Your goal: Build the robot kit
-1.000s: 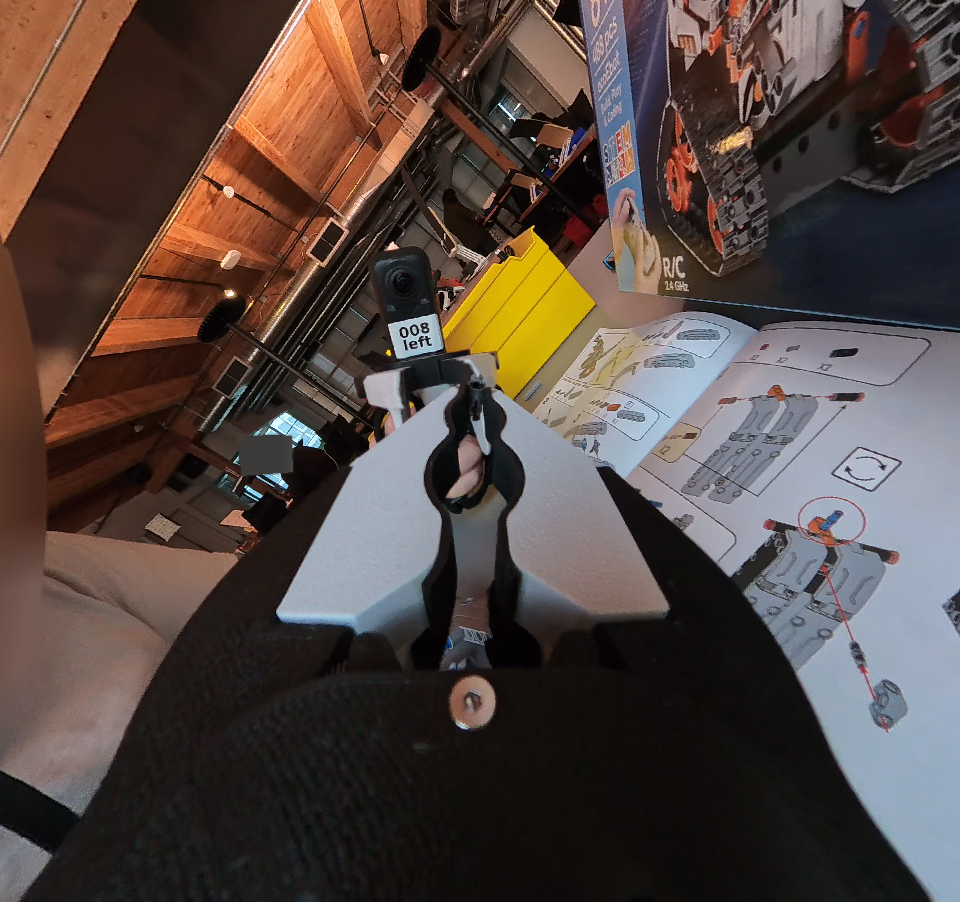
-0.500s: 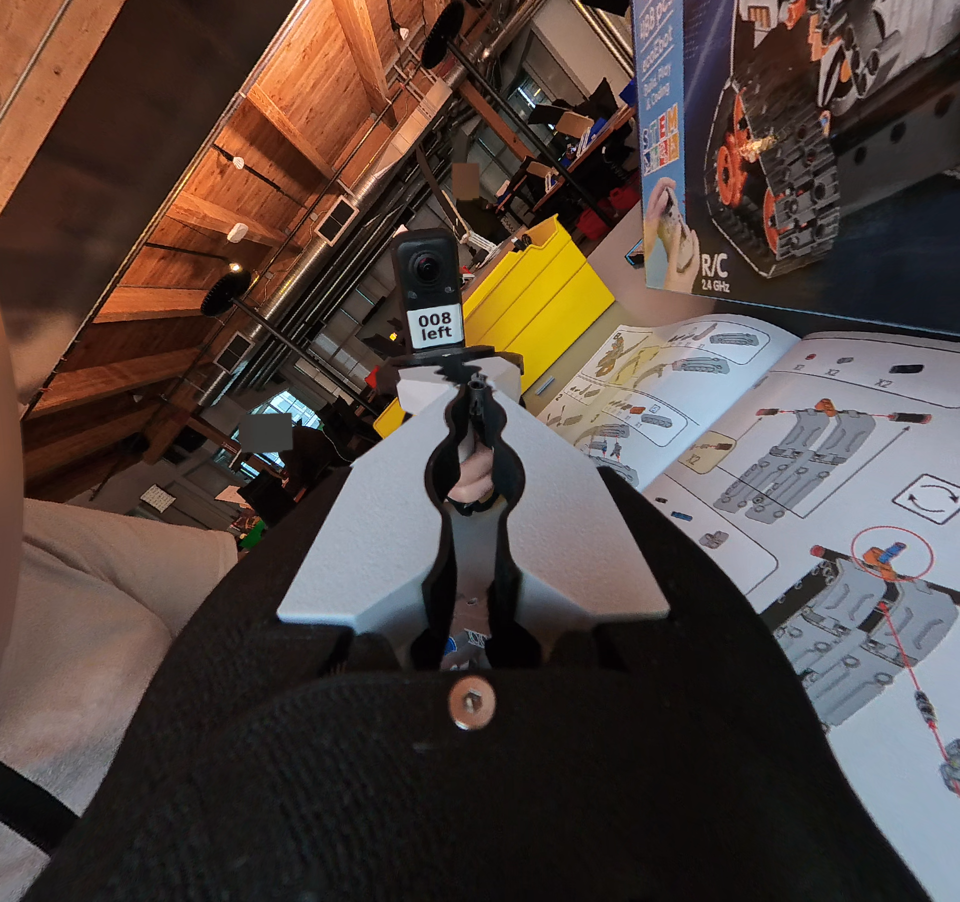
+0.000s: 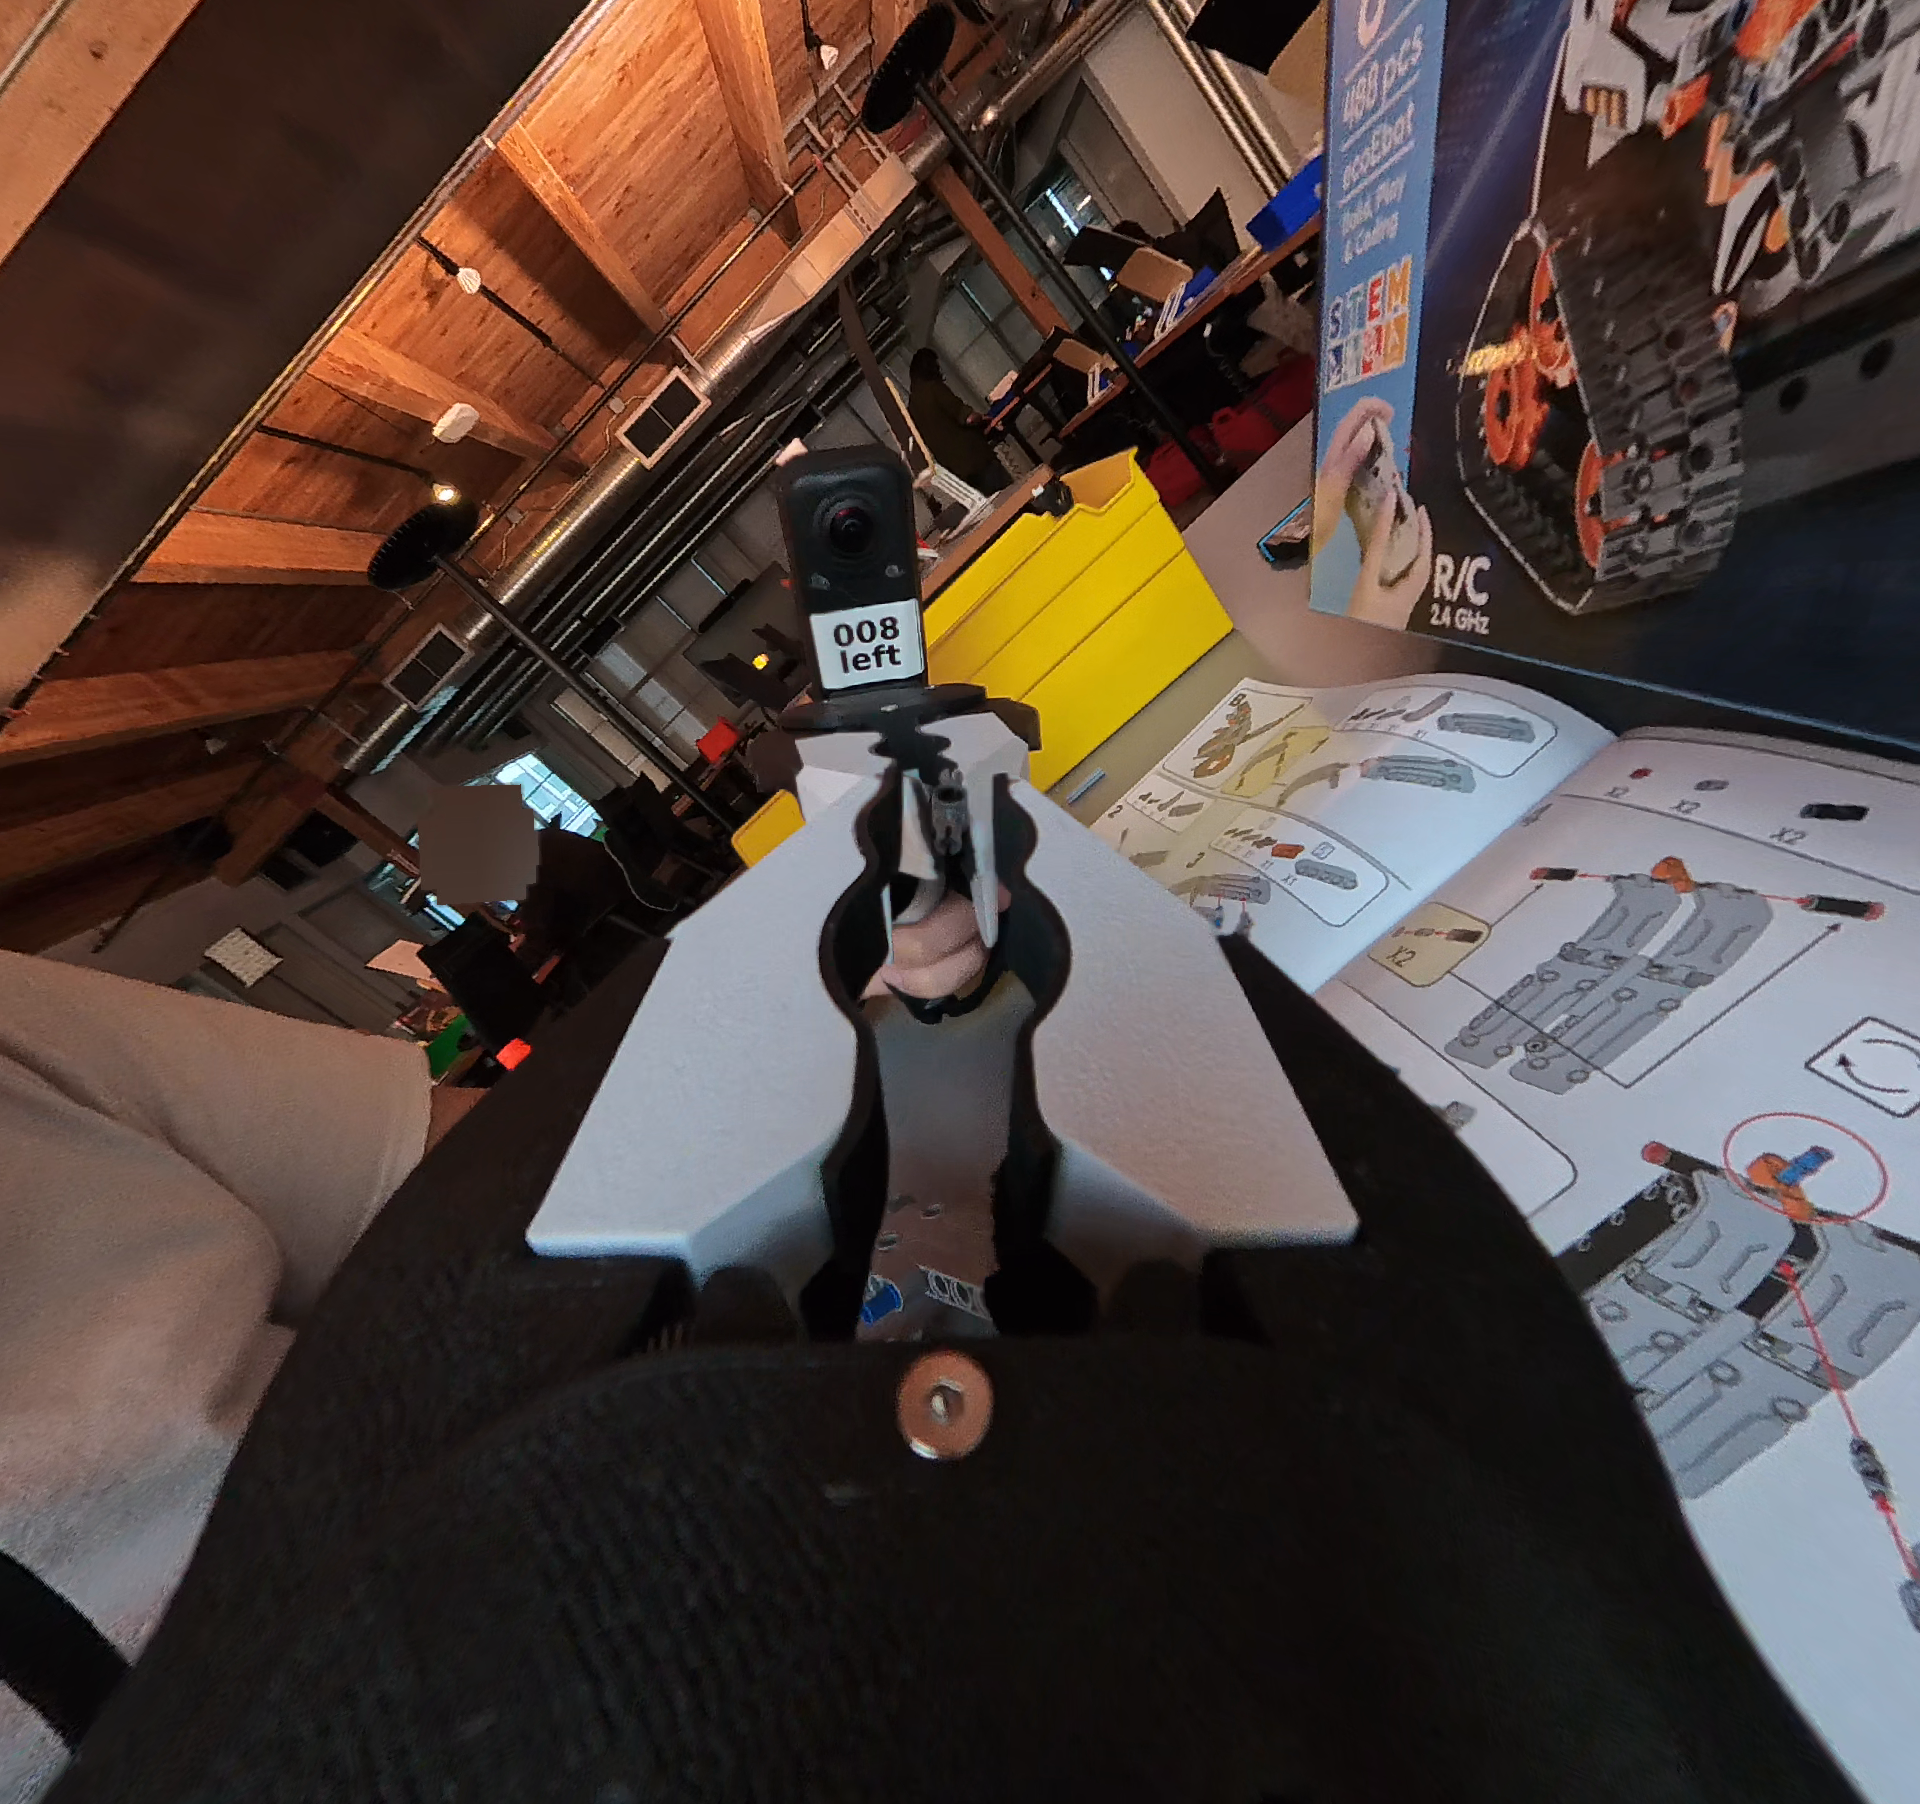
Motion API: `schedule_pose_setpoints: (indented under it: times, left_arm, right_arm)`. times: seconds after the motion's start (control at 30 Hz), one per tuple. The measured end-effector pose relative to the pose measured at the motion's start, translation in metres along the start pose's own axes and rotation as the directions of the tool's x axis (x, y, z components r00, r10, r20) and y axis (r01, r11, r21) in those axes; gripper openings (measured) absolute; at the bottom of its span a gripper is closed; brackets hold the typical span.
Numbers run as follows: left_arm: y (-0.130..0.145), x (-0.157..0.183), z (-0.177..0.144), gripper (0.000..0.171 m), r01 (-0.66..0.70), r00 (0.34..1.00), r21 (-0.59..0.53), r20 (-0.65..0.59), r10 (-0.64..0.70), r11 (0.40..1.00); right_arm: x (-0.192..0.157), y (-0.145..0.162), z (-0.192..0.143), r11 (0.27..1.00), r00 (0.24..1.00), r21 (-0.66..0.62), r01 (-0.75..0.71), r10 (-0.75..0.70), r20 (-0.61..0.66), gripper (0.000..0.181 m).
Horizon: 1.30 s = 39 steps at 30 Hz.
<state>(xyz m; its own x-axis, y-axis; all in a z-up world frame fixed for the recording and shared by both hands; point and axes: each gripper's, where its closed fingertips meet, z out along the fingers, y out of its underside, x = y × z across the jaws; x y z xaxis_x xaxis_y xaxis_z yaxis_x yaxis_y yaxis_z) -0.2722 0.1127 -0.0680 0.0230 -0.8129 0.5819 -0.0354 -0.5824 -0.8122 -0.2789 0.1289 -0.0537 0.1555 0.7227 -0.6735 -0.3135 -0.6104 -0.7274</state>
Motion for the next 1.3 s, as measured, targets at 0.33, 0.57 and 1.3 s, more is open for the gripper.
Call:
schedule_pose_setpoints:
  times: [0.33,0.57,1.3]
  left_arm:
    - [0.002,0.027,-0.013,0.002,-0.225,0.965,0.019,-0.137,0.225,0.974]
    - [0.010,0.039,-0.009,0.002,-0.298,0.940,0.002,-0.174,0.294,0.955]
    - [-0.022,0.044,-0.032,0.001,-0.162,0.955,0.152,-0.226,0.194,0.975]
  right_arm:
    - [-0.004,-0.029,-0.020,0.992,0.999,0.121,-0.018,0.014,0.034,0.015]
    - [-0.006,-0.026,-0.019,0.992,0.996,0.109,-0.059,0.052,0.068,0.013]
    - [0.000,-0.030,-0.023,0.986,0.994,0.131,-0.099,0.091,0.062,0.007]
